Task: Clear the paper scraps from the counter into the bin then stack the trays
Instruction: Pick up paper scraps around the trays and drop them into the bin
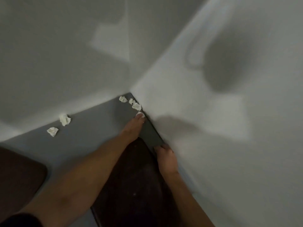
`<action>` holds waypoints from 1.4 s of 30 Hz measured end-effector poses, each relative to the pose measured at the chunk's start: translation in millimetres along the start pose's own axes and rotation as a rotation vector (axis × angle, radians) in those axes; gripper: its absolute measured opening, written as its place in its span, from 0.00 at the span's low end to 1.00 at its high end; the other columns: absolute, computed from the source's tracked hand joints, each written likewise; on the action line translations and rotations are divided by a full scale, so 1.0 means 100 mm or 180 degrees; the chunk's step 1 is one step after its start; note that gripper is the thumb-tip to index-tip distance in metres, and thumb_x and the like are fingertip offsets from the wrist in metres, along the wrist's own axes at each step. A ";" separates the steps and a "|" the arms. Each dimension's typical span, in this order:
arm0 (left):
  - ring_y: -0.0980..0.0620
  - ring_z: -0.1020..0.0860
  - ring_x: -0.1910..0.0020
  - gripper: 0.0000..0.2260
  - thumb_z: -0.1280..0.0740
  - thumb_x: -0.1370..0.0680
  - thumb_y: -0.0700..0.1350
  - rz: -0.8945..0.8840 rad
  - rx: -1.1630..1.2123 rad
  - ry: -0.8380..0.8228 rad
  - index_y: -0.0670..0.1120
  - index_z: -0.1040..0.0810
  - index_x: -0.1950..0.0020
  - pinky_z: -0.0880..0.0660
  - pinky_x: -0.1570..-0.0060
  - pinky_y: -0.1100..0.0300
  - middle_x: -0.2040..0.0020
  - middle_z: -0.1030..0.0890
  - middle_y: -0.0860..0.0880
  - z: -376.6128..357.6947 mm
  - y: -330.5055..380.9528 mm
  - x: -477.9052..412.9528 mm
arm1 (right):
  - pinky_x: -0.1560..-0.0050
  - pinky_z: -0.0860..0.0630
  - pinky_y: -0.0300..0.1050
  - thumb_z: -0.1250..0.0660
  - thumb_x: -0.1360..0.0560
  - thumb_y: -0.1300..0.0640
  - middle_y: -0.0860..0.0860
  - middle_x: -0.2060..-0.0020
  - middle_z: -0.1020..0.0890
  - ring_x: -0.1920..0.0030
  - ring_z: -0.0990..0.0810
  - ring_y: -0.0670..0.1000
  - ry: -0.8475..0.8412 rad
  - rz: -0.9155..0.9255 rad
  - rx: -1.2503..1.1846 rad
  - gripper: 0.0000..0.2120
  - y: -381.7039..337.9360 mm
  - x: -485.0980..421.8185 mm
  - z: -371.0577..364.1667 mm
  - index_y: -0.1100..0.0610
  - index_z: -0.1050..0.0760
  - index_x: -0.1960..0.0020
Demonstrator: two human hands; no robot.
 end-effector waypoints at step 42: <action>0.58 0.17 0.56 0.04 0.25 0.23 0.44 -0.1245 0.1818 -0.1414 0.51 0.17 0.49 0.20 0.52 0.55 0.56 0.15 0.57 -1.60 4.38 4.70 | 0.58 0.25 0.32 0.24 0.21 0.57 0.35 0.58 0.17 0.56 0.17 0.39 0.2496 -0.3456 -0.2167 0.04 1.54 7.12 0.78 0.51 0.15 0.47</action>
Point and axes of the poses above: each hand's wrist, its own x-axis away from the middle knuckle, its own z-axis out of the back of the hand, y = z × x, the point moved 10 cm from there along -x, towards the middle knuckle
